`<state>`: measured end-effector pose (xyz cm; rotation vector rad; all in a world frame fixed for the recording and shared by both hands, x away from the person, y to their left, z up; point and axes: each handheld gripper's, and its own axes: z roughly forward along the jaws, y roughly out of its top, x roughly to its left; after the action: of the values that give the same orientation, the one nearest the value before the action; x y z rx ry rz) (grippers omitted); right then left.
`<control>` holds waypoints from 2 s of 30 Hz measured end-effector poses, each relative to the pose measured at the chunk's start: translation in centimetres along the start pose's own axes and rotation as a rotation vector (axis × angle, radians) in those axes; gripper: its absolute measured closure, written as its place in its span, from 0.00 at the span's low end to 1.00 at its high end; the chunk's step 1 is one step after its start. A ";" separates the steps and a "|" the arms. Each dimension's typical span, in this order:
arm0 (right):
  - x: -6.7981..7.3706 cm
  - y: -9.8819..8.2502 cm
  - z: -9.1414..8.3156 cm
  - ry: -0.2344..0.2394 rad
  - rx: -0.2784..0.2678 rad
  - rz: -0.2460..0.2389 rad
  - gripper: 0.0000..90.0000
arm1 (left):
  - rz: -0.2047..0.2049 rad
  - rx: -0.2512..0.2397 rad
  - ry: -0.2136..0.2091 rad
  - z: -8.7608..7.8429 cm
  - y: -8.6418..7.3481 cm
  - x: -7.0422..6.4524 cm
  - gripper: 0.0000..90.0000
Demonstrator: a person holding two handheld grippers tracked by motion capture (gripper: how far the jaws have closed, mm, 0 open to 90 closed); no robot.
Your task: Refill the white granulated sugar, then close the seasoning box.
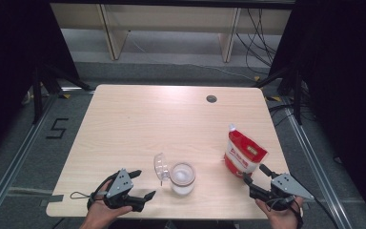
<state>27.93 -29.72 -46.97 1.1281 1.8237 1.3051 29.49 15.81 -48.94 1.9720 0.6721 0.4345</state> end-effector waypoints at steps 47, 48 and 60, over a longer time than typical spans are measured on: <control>3.1 -1.1 -1.8 0.071 0.128 -0.017 0.29 | -0.057 -0.037 -0.010 -1.0 0.6 0.1 0.77; 2.8 -1.1 -1.6 0.069 0.112 -0.057 0.29 | -0.065 -0.042 -0.017 -1.1 0.8 0.0 0.81; 3.0 -1.1 -1.6 0.083 0.119 -0.047 0.30 | -0.021 -0.055 -0.052 -0.6 2.4 -1.0 0.99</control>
<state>24.97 -27.88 -47.55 1.1001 1.9990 1.2475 29.08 14.69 -46.53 1.9161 0.6405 0.3843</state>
